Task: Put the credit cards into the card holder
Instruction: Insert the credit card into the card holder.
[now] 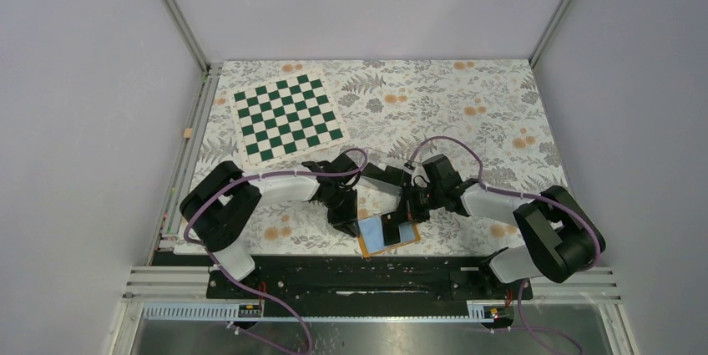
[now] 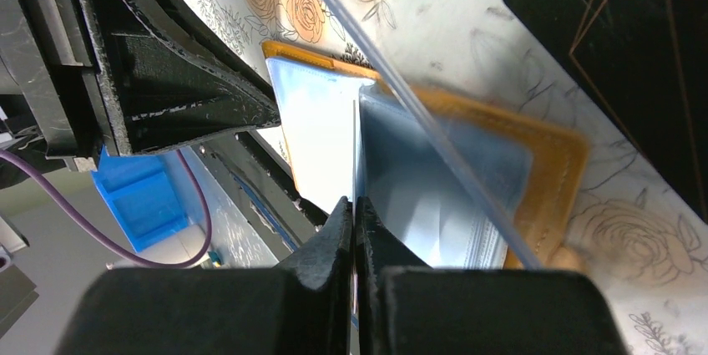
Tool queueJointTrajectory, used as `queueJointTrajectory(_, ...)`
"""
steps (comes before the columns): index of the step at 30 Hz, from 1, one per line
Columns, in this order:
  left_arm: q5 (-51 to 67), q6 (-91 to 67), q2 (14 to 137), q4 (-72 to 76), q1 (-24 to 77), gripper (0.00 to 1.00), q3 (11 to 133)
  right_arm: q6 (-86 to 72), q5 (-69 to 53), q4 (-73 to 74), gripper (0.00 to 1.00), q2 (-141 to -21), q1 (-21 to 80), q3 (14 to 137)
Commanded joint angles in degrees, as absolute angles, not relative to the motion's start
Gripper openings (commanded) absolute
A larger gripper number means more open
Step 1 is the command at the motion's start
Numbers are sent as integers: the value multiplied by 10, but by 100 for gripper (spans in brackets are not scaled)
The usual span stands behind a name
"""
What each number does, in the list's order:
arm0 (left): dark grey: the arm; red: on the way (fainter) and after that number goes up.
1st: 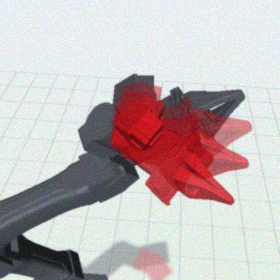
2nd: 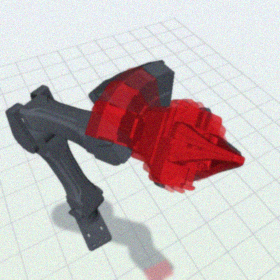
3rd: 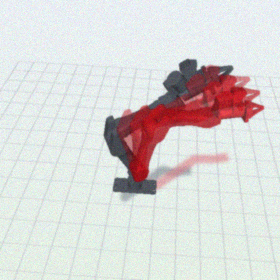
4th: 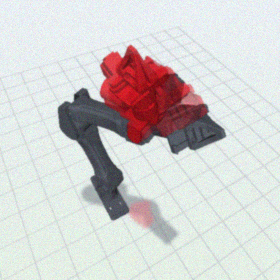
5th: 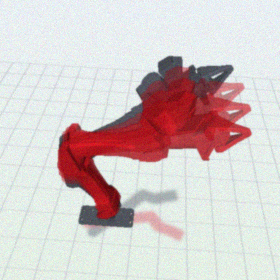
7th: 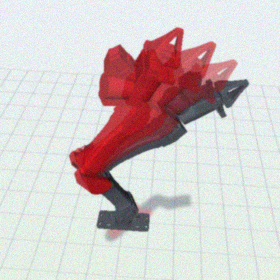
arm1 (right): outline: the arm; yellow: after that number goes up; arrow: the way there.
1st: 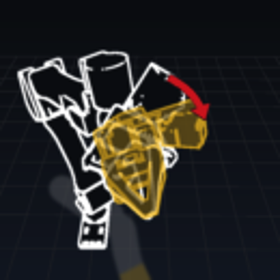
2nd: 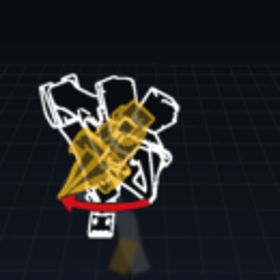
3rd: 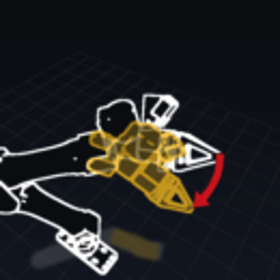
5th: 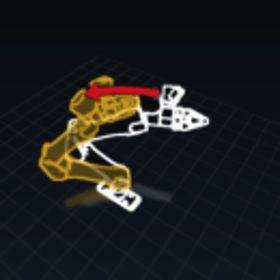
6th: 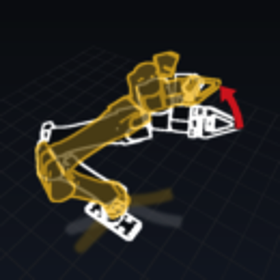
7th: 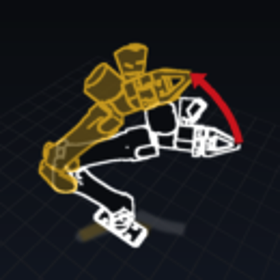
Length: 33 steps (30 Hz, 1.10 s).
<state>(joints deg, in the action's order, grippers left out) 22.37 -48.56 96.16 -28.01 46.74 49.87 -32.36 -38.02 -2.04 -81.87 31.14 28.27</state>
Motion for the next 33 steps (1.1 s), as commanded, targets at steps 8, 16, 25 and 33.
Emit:
queueJointTrajectory(8, 199, -470, 981, -279, 467, 14, 520, -309, -326, 80, 0, -867, 320, 319)
queueJointTrajectory(16, 198, -467, 979, -279, 468, 14, 518, -243, -295, 148, 0, -839, 320, 369)
queueJointTrajectory(25, 196, -466, 982, -279, 468, 14, 513, -238, -251, 173, 0, -731, 319, 359)
queueJointTrajectory(33, 196, -466, 982, -280, 467, 14, 513, -256, -227, 170, 0, -705, 318, 367)
